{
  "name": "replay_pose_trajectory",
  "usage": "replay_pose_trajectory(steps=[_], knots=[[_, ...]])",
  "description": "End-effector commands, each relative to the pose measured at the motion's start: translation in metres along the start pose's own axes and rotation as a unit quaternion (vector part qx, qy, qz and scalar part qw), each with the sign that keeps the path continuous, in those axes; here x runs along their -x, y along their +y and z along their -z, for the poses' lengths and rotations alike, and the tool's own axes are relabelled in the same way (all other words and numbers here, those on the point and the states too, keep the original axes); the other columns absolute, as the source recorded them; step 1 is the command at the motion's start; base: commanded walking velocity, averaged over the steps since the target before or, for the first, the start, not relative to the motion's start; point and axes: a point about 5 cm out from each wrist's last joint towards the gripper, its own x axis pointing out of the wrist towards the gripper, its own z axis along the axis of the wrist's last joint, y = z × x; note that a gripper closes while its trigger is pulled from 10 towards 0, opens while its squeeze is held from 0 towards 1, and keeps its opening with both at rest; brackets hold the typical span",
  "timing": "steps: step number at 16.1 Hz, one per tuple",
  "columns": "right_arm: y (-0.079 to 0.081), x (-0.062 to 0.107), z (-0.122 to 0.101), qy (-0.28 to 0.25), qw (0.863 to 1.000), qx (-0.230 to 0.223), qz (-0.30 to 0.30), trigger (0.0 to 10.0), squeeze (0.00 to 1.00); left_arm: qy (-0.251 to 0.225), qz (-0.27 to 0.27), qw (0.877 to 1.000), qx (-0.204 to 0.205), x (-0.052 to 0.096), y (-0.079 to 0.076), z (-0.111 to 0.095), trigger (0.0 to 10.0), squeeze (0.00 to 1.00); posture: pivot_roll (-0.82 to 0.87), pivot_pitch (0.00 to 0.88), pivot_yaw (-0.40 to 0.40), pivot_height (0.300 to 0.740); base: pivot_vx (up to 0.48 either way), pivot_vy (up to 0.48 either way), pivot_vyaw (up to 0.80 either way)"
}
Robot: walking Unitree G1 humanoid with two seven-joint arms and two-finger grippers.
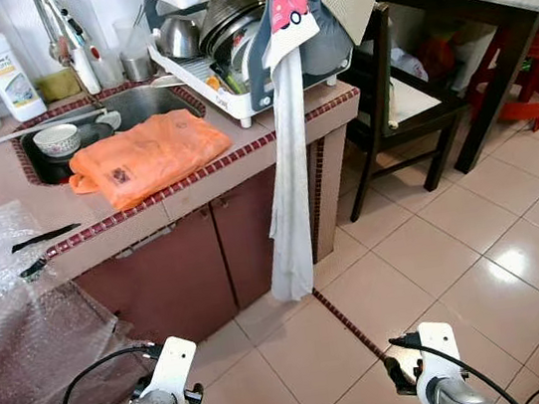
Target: Kitchen organization
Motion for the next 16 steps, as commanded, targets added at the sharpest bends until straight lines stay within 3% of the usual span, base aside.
replay_pose_trajectory(steps=[1,7,9,11,12,16], knots=[[-0.001,0.001,0.003,0.006,1.0,0.001,0.003,10.0,0.0,0.004,0.003,1.0,-0.006,0.0,0.0,0.001,10.0,0.0,-0.03,0.0,-0.004,0.74,0.0,0.0,0.0],[-0.003,0.001,0.007,0.014,1.0,0.003,0.007,10.0,0.0,0.027,0.019,0.999,0.03,0.0,-0.004,0.01,10.0,0.0,-0.02,0.0,-0.005,0.74,0.0,0.0,0.0],[-0.003,0.002,0.008,0.017,1.0,0.007,0.005,10.0,0.0,0.042,0.014,0.996,0.073,0.001,-0.003,0.016,10.0,0.0,-0.02,0.0,-0.011,0.74,0.0,0.0,0.0],[-0.003,0.002,0.01,0.022,1.0,0.011,0.003,10.0,0.0,0.055,0.014,0.995,0.087,0.002,-0.003,0.023,10.0,0.0,-0.01,0.0,-0.025,0.74,0.0,0.0,0.0],[-0.004,0.003,0.016,0.03,0.999,0.016,0.001,10.0,0.0,0.063,0.011,0.992,0.106,0.002,-0.003,0.03,10.0,0.0,-0.01,0.0,-0.032,0.74,0.0,0.0,0.0],[-0.007,0.009,0.035,0.054,0.998,0.02,0.007,10.0,0.0,0.078,0.008,0.99,0.12,0.004,-0.001,0.042,10.0,0.0,0.0,0.012,-0.026,0.74,0.0,0.0,0.0]])
